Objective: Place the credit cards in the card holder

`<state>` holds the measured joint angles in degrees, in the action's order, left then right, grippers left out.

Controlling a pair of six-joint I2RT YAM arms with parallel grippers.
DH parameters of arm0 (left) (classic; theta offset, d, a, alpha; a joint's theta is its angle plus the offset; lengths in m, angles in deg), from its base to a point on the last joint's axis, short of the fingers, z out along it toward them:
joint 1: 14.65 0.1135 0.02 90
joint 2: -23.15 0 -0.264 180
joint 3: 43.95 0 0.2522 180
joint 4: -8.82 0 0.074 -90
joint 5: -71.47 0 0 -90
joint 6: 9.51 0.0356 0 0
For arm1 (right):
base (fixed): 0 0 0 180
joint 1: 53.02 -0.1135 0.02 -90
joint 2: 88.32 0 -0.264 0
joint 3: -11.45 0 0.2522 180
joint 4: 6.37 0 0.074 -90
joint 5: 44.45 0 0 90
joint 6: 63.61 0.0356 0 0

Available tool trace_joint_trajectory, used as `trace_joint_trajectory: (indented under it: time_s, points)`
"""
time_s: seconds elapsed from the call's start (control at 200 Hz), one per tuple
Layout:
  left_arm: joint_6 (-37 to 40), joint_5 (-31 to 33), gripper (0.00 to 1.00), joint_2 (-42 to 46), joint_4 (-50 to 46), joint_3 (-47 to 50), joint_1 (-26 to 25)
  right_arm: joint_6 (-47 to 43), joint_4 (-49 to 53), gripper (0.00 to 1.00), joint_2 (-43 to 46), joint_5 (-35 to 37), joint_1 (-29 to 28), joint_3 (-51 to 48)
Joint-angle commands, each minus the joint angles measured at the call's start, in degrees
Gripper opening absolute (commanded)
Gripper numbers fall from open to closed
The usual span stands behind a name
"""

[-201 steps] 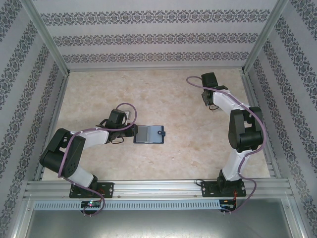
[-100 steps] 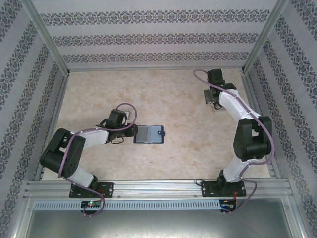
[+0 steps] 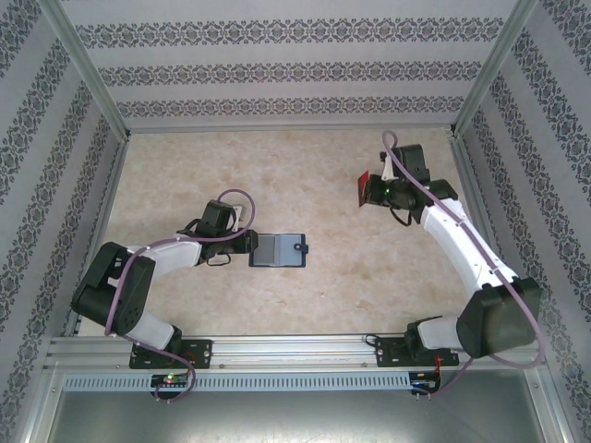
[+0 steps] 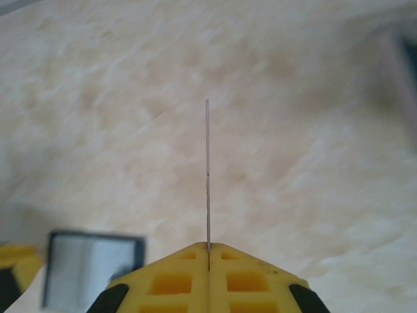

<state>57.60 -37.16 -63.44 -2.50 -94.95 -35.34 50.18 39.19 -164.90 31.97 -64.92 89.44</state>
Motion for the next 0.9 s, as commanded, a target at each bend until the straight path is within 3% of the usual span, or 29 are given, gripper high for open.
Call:
trace_joint_trajectory:
  time_s: [0.0, 0.105, 0.26, 0.51, 0.894]
  points:
    - [-1.2, -3.1, 0.43, 2.5, -2.5, -0.5, -0.6, 3.9, -8.4, 0.0, 0.6, -21.8, -1.6, -6.6]
    - [-1.9, -5.9, 0.43, 3.2, -4.6, -1.2, -0.6, 3.6, -11.2, 0.0, -1.0, -30.0, -5.2, -9.5]
    - [-2.5, -6.7, 0.43, 2.5, -6.2, -1.1, -0.6, 4.0, -15.3, 0.0, -8.4, -35.8, -11.2, -9.8]
    - [-4.8, -8.0, 0.4, 1.1, -5.9, -0.9, -0.6, 4.5, -16.3, 0.0, -21.2, -38.1, -14.5, -7.0]
    - [-5.7, -7.7, 0.33, -2.1, -3.3, -0.2, -0.6, 5.4, -18.2, 0.0, -28.6, -39.3, -16.1, -4.2]
